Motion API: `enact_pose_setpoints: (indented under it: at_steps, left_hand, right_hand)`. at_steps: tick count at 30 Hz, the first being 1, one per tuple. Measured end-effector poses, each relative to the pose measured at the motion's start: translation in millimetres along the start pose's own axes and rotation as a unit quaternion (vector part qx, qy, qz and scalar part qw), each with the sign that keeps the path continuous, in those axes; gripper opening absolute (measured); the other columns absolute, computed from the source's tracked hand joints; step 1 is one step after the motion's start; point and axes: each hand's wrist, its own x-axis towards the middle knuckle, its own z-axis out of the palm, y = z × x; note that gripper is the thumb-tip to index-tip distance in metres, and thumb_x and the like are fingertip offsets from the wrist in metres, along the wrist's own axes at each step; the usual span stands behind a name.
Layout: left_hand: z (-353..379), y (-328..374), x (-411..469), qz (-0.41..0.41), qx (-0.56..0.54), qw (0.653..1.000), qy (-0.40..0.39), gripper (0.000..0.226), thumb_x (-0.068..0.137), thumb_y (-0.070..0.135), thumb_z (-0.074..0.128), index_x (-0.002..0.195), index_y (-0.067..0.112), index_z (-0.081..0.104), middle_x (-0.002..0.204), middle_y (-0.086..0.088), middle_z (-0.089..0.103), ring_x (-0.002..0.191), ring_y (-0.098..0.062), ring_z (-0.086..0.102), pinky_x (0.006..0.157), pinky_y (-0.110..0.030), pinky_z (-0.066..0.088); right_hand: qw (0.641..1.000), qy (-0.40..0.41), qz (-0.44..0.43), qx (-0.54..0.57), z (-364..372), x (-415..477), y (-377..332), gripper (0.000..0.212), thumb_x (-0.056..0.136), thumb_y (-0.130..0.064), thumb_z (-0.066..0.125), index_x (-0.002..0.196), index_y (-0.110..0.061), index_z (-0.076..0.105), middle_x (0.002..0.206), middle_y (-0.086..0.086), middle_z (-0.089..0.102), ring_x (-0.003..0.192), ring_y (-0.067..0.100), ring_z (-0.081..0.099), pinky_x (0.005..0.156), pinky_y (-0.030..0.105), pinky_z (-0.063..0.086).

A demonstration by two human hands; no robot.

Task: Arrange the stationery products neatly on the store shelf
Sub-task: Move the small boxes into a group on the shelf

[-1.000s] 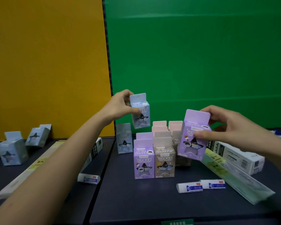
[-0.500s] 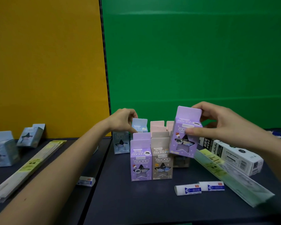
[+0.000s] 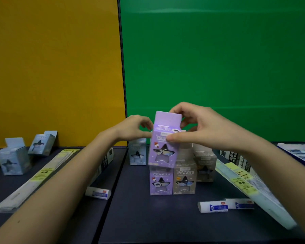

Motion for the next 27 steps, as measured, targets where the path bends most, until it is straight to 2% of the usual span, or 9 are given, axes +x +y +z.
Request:
enact_pose_setpoints:
  at_steps: [2, 4, 7, 10, 18, 27]
  left_hand:
    - [-13.5, -2.8, -11.1, 0.009, -0.015, 0.999, 0.04, 0.015, 0.079, 0.021, 0.067, 0.088, 0.009, 0.063, 0.093, -0.007, 0.067, 0.085, -0.021, 0.058, 0.072, -0.03, 0.046]
    - [-25.7, -7.7, -24.8, 0.013, 0.025, 0.996, 0.082, 0.005, 0.08, 0.014, 0.064, 0.077, 0.012, 0.06, 0.081, -0.005, 0.064, 0.076, -0.021, 0.054, 0.06, -0.027, 0.039]
    - [-37.5, -17.5, -46.6, 0.006, 0.097, 0.99, 0.101, 0.014, 0.083, 0.022, 0.062, 0.09, 0.011, 0.065, 0.09, -0.004, 0.067, 0.08, -0.022, 0.061, 0.068, -0.036, 0.05]
    - [-41.4, -25.1, -68.0, -0.008, 0.137, 0.985, 0.1, 0.016, 0.086, 0.03, 0.059, 0.091, 0.016, 0.066, 0.089, 0.0, 0.069, 0.077, -0.018, 0.061, 0.07, -0.041, 0.053]
    - [-32.2, -33.9, -101.4, -0.036, 0.143, 0.987, 0.064, 0.017, 0.087, 0.032, 0.056, 0.093, 0.019, 0.065, 0.09, 0.002, 0.068, 0.077, -0.013, 0.06, 0.068, -0.035, 0.051]
    - [-27.9, -30.6, -113.5, -0.03, 0.132, 0.989, 0.058, 0.016, 0.086, 0.035, 0.055, 0.093, 0.023, 0.064, 0.088, 0.006, 0.068, 0.073, -0.008, 0.06, 0.067, -0.034, 0.053]
  right_hand:
    - [1.0, -0.008, -0.021, 0.008, 13.3, 9.5, -7.0, 0.037, 0.07, -0.026, 0.076, 0.099, -0.021, 0.054, 0.095, -0.004, 0.065, 0.08, 0.012, 0.061, 0.085, 0.042, 0.052]
    - [0.999, -0.017, -0.037, 0.005, 29.4, 17.5, -12.1, 0.038, 0.071, -0.027, 0.076, 0.101, -0.021, 0.053, 0.097, -0.001, 0.068, 0.08, 0.014, 0.062, 0.085, 0.041, 0.051]
    - [0.997, -0.036, -0.049, -0.054, 53.6, 24.7, -14.7, 0.041, 0.072, -0.033, 0.075, 0.104, -0.02, 0.052, 0.1, 0.0, 0.07, 0.087, 0.014, 0.062, 0.084, 0.036, 0.048]
    - [0.987, -0.045, -0.048, -0.144, 70.6, 29.9, -8.5, 0.046, 0.072, -0.041, 0.072, 0.107, -0.02, 0.051, 0.106, 0.0, 0.068, 0.099, 0.019, 0.059, 0.087, 0.037, 0.042]
    - [0.966, -0.068, -0.024, -0.248, 89.5, 35.1, 8.1, 0.051, 0.072, -0.05, 0.068, 0.11, -0.022, 0.05, 0.1, -0.004, 0.059, 0.101, 0.019, 0.05, 0.082, 0.028, 0.019]
    - [0.956, -0.109, 0.007, -0.273, 87.0, 34.4, 11.6, 0.054, 0.072, -0.053, 0.066, 0.113, -0.022, 0.048, 0.112, 0.002, 0.062, 0.11, 0.025, 0.048, 0.098, 0.034, 0.025]
